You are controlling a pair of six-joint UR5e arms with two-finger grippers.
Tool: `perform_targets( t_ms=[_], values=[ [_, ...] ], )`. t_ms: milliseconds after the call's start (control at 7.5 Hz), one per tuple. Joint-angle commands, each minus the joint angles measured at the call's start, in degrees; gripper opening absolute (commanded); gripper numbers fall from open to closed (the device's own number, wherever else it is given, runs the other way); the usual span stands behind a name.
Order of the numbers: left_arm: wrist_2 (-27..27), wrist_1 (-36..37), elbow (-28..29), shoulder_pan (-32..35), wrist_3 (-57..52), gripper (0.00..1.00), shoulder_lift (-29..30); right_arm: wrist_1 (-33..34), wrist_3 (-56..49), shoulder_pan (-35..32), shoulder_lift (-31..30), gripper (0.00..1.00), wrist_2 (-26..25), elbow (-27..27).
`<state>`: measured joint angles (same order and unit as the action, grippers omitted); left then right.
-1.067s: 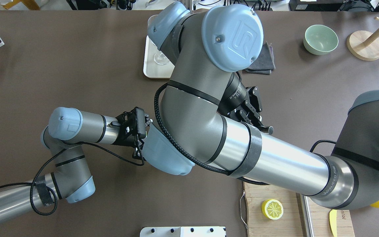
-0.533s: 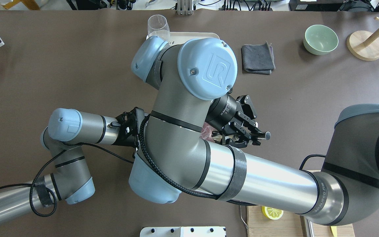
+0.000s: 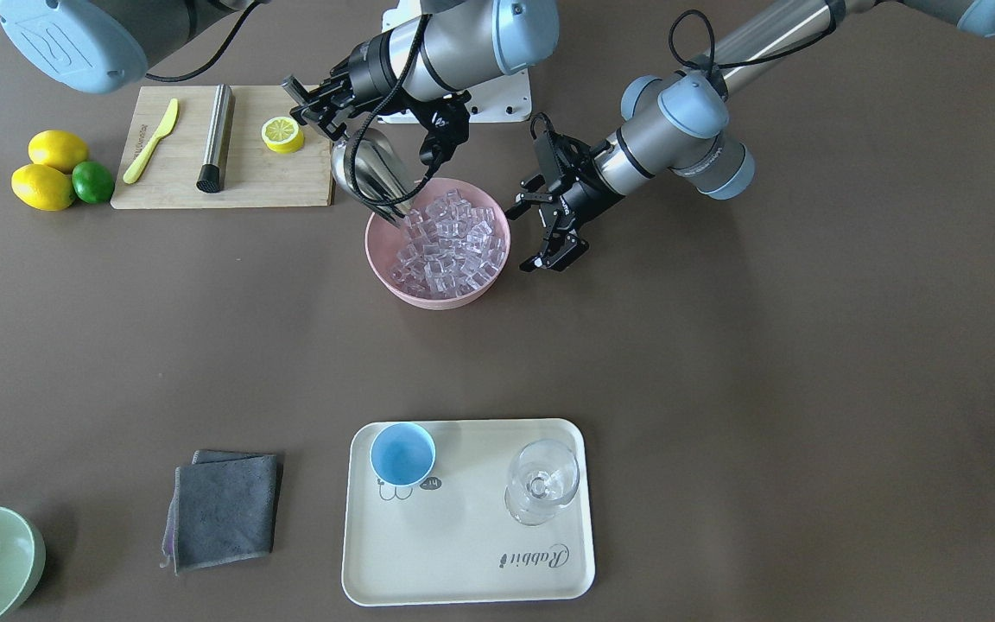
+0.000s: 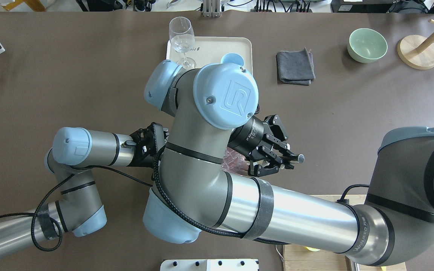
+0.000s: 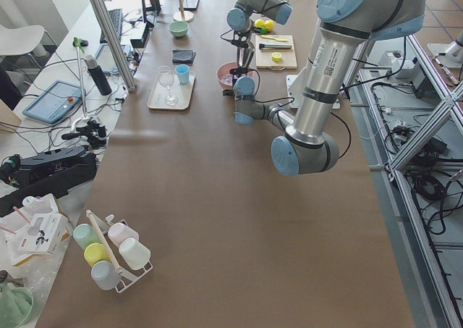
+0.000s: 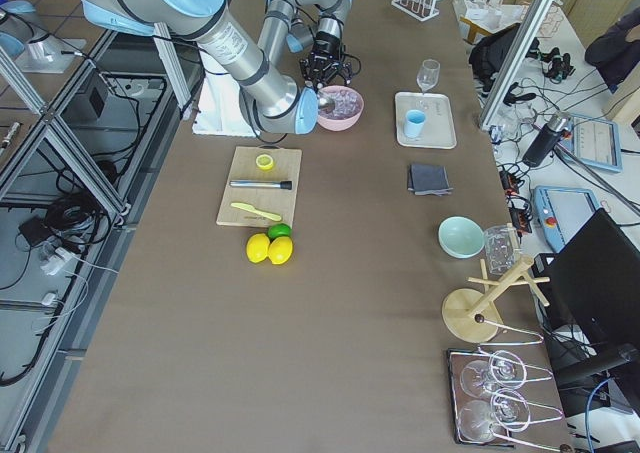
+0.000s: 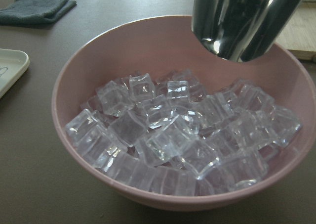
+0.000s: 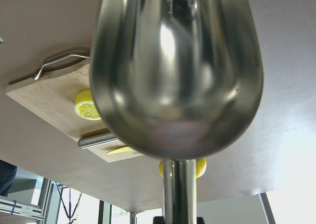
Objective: Put ice in cup with scoop
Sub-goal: 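Swing the scoop over the pink bowl and turn it downward with the right gripper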
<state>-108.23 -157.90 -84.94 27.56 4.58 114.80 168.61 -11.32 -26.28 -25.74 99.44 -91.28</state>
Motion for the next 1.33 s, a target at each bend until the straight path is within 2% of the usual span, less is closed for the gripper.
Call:
perform_targets(
  t_ms=[0,400,1200],
  values=[
    [0.12,0.05,0.21,-0.23,-0.01,0.99,0.07,-4.15,0.25,0.09,0.34,0.0,-0.13,3.47],
    [1.78,0.05,0.22,-1.1,-0.01,0.99,0.25,-8.9,3.58,0.7,-0.62,0.0,-0.04,5.48],
    [4.86,-0.04,0.3,-2.16,-0.01,0.99,0.25,-15.58,5.35,1.41,-3.69,0.0,0.05,4.45]
  ],
)
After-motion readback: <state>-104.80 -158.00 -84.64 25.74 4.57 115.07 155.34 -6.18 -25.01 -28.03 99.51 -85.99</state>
